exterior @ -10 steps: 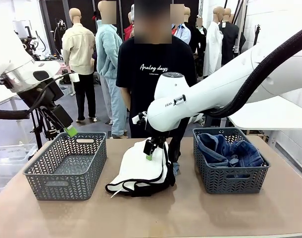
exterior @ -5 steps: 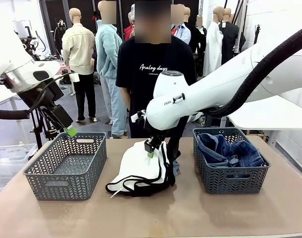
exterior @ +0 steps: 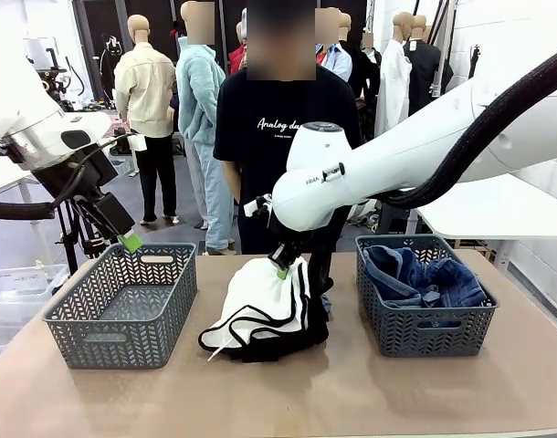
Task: Sort the tops and bottoms.
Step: Lift clothes from the center of the table with your right hand.
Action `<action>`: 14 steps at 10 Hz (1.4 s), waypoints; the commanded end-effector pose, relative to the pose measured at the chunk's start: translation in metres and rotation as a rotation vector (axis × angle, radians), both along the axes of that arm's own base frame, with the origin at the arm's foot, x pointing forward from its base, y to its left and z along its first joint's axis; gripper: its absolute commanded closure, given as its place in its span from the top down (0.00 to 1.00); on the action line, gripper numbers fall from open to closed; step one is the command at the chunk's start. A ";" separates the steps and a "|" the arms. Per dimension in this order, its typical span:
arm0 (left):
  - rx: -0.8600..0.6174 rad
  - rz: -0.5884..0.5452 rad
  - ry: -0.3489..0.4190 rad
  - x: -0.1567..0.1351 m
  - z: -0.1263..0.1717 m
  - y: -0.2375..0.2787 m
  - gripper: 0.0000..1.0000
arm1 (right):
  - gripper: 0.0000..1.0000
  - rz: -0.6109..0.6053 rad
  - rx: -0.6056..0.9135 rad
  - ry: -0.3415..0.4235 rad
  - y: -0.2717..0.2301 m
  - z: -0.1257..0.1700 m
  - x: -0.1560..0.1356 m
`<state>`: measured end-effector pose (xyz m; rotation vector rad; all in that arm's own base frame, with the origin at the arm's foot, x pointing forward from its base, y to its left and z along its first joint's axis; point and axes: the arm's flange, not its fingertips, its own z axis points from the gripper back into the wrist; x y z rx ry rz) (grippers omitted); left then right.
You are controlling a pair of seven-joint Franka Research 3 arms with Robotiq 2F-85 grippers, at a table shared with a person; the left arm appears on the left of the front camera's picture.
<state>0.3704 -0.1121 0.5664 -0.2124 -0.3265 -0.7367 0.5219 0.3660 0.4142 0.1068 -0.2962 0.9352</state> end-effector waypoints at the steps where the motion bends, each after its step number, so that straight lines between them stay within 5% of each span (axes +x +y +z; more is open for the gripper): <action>1: 0.001 0.002 -0.002 -0.001 0.000 0.001 1.00 | 0.00 -0.068 0.051 -0.083 -0.023 0.036 -0.018; 6: 0.001 0.002 -0.002 -0.001 0.000 0.001 1.00 | 0.00 -0.150 0.099 -0.428 -0.058 0.174 -0.073; 7: 0.001 0.002 -0.002 -0.001 0.000 0.001 1.00 | 0.00 -0.142 0.135 -0.450 -0.059 0.183 -0.081; 8: 0.001 0.002 -0.002 -0.001 0.000 0.001 1.00 | 0.00 -0.126 0.113 -0.370 -0.055 0.183 -0.062; 11: 0.001 0.002 -0.002 -0.001 0.000 0.001 1.00 | 0.00 -0.125 0.118 -0.400 -0.058 0.195 -0.074; 12: 0.001 0.002 -0.002 -0.001 0.000 0.001 1.00 | 0.00 -0.144 0.126 -0.332 -0.055 0.169 -0.072; 14: 0.001 0.002 -0.002 -0.001 0.000 0.001 1.00 | 0.00 -0.158 0.147 -0.396 -0.060 0.203 -0.083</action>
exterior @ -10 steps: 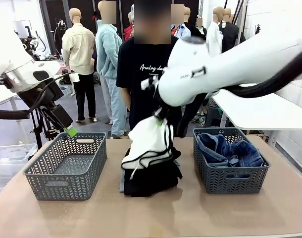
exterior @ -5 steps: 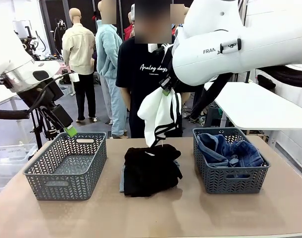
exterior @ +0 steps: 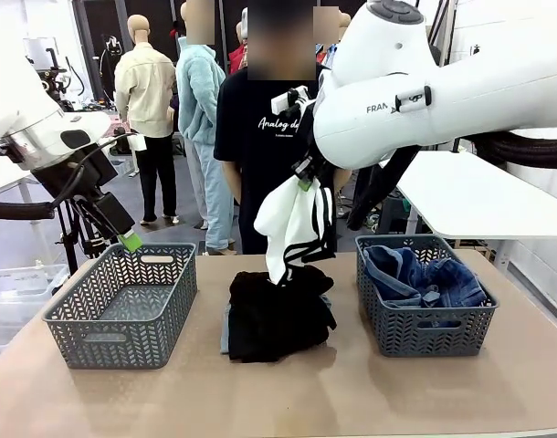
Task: Sort the tops and bottoms.
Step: Lift clothes from the center of the table with your right hand.
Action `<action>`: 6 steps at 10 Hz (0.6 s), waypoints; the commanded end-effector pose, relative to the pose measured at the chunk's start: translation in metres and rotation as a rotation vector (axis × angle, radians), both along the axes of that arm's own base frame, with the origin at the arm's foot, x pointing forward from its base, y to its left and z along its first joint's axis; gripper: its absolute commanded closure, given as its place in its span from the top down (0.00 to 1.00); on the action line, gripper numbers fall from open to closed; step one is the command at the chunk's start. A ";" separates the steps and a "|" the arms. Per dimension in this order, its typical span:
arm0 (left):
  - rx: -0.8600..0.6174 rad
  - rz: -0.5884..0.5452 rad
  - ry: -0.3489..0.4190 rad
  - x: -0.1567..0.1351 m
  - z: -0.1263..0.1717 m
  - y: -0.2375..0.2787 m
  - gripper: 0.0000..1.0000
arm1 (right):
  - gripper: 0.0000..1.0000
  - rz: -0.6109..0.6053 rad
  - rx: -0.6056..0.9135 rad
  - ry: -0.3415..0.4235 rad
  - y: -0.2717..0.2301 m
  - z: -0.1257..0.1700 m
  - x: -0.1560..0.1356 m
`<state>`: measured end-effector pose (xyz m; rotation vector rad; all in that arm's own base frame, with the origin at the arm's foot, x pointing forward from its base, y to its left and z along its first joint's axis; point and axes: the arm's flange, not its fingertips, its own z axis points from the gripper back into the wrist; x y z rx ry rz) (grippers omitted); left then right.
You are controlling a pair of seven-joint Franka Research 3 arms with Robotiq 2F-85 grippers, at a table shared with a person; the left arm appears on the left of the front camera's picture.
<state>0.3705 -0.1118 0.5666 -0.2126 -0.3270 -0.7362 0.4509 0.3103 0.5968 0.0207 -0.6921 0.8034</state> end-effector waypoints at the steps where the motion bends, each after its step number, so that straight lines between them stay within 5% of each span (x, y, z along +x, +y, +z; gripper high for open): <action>1: 0.001 0.001 -0.002 -0.001 0.000 0.001 1.00 | 0.00 -0.056 0.012 -0.085 -0.009 0.046 -0.017; 3: 0.001 0.001 -0.002 -0.001 0.000 0.001 1.00 | 0.00 -0.067 -0.014 -0.101 -0.012 0.077 -0.024; 5: 0.001 0.001 -0.002 -0.001 0.000 0.001 1.00 | 0.00 -0.086 -0.062 -0.026 -0.008 0.072 -0.008; 6: 0.001 0.001 -0.002 -0.001 0.000 0.001 1.00 | 0.00 -0.041 -0.004 -0.100 -0.017 0.086 -0.028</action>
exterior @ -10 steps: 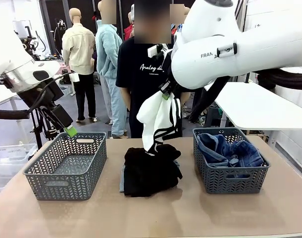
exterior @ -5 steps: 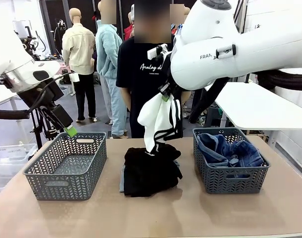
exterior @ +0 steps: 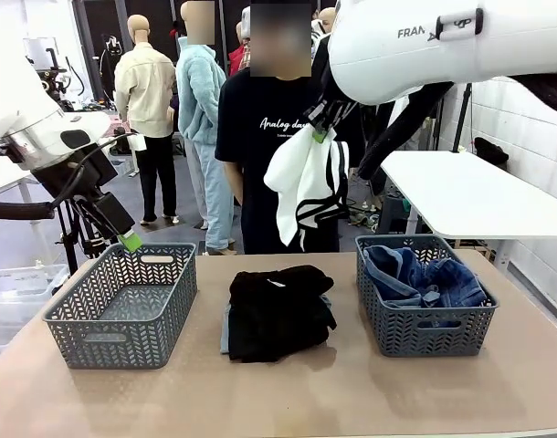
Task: Sort the tops and bottoms.
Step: Lift clothes from the center of the table with your right hand.
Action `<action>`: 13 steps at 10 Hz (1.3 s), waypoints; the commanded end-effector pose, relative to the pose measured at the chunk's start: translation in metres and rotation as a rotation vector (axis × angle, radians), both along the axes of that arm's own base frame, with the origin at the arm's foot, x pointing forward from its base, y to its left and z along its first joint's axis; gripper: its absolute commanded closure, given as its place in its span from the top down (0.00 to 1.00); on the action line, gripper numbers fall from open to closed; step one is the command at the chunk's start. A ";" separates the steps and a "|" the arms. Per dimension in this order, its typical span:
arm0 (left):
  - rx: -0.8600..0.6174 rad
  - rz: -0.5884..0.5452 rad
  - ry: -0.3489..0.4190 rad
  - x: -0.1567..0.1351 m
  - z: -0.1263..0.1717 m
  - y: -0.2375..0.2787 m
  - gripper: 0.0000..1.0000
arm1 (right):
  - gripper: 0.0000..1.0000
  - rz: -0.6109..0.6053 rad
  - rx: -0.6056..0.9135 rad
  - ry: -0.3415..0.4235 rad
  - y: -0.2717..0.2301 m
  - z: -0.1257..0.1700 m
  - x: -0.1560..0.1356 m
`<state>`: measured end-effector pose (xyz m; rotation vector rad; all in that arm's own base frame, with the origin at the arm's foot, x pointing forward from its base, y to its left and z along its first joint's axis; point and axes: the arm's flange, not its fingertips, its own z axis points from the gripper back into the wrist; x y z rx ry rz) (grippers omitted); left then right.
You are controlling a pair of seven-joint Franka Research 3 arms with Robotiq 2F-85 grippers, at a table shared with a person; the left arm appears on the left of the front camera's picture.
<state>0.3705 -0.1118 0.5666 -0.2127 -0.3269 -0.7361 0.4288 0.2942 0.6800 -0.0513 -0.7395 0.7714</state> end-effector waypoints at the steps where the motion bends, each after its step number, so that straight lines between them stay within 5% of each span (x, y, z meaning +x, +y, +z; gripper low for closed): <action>1: 0.001 0.001 -0.002 -0.001 0.000 0.001 1.00 | 0.00 0.009 0.027 -0.035 0.000 0.003 -0.006; 13: 0.001 0.001 -0.002 -0.001 0.000 0.001 1.00 | 0.00 0.009 0.027 -0.035 0.000 0.003 -0.006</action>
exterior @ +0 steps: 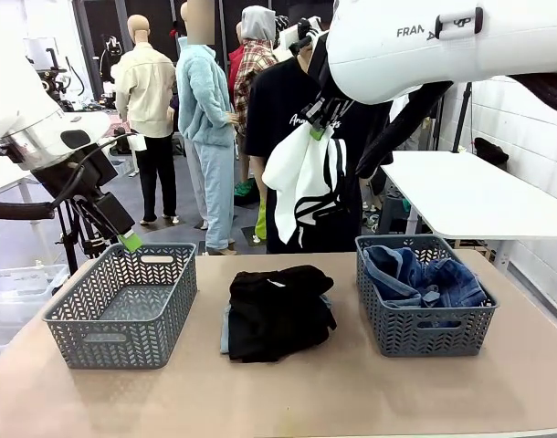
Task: Sort the tops and bottoms.
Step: Lift clothes from the center of the table with your right hand.
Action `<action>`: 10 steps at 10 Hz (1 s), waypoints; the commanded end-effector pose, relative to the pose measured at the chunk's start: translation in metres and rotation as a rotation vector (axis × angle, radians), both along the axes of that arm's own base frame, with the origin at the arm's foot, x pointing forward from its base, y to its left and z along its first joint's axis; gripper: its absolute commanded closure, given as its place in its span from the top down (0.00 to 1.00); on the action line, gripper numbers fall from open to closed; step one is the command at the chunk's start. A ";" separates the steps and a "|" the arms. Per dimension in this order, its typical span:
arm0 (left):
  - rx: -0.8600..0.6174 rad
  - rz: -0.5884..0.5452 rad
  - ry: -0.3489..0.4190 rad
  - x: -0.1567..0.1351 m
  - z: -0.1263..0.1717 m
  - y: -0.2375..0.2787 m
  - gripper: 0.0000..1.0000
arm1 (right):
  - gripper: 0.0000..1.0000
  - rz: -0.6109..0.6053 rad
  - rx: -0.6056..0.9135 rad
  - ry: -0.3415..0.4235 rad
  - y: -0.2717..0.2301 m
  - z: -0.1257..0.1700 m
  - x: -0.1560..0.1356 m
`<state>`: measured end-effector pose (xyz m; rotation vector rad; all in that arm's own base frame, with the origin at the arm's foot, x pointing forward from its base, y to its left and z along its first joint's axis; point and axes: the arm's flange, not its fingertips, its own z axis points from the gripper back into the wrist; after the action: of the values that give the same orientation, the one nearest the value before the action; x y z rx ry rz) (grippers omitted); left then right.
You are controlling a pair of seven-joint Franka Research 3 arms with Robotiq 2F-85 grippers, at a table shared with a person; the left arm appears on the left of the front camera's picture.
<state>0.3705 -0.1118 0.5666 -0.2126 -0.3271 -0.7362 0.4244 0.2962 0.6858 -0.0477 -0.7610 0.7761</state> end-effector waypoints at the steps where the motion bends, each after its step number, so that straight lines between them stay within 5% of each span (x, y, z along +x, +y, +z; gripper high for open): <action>1: 0.001 0.001 -0.002 -0.001 0.000 0.001 1.00 | 0.00 0.001 0.018 -0.016 -0.002 -0.002 -0.002; 10: 0.001 0.001 -0.002 -0.001 0.000 0.001 1.00 | 0.00 0.001 0.018 -0.016 -0.002 -0.002 -0.002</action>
<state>0.3705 -0.1118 0.5666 -0.2126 -0.3271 -0.7362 0.4244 0.2962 0.6858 -0.0477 -0.7610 0.7761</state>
